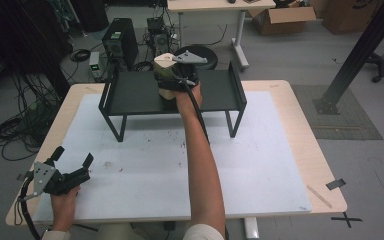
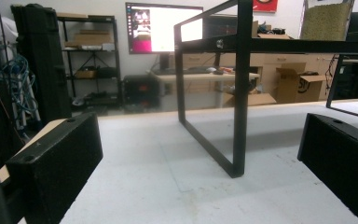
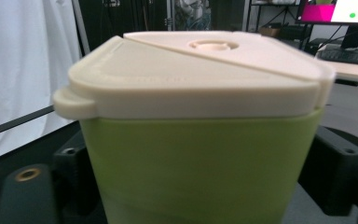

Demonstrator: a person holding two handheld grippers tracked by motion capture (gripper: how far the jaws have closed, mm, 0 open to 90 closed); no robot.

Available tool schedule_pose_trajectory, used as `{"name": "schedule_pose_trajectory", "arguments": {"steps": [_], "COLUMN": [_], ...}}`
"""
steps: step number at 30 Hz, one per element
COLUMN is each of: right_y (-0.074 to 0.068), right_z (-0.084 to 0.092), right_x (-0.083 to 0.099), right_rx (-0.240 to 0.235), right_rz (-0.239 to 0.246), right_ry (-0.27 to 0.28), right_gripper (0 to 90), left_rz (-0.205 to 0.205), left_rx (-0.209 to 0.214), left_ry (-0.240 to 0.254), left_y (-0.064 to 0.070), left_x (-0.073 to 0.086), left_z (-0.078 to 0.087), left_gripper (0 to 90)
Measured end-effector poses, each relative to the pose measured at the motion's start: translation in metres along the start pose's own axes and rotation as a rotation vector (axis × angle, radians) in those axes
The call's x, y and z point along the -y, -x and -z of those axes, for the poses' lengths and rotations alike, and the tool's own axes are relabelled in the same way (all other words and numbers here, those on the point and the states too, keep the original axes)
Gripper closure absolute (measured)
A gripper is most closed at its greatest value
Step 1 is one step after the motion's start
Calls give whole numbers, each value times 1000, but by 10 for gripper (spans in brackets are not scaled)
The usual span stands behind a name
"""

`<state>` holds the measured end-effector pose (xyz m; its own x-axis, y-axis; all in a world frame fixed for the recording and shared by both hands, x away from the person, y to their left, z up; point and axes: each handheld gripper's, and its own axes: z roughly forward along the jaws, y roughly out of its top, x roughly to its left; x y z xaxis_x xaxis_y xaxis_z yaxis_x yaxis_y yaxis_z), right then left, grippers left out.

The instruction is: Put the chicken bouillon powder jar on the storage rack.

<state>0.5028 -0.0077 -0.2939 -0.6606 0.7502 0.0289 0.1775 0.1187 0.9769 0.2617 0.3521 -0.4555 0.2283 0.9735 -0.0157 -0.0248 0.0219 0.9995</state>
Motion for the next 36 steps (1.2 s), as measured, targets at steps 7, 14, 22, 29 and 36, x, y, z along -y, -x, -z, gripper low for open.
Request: {"name": "schedule_pose_trajectory", "arguments": {"steps": [7, 14, 22, 29, 36], "right_y": [-1, -2, -3, -3, 1], "right_z": [3, 16, 36, 52, 79], "right_x": [-2, -7, -15, -17, -18], "right_rx": [7, 33, 25, 23, 24], "right_rz": [-14, -17, 3, 9, 25], "right_ry": [25, 49, 60, 65, 84], "right_gripper": [40, 0, 0, 0, 0], "left_rz": [0, 7, 6, 8, 4], "left_rx": [0, -2, -2, -3, -1], "left_ry": [-1, 5, 9, 10, 9], "left_y": [0, -1, -1, -1, -1], "left_x": [0, 0, 0, 0, 0], "left_z": [0, 1, 1, 1, 1], "left_gripper": [2, 2, 3, 3, 3]}}
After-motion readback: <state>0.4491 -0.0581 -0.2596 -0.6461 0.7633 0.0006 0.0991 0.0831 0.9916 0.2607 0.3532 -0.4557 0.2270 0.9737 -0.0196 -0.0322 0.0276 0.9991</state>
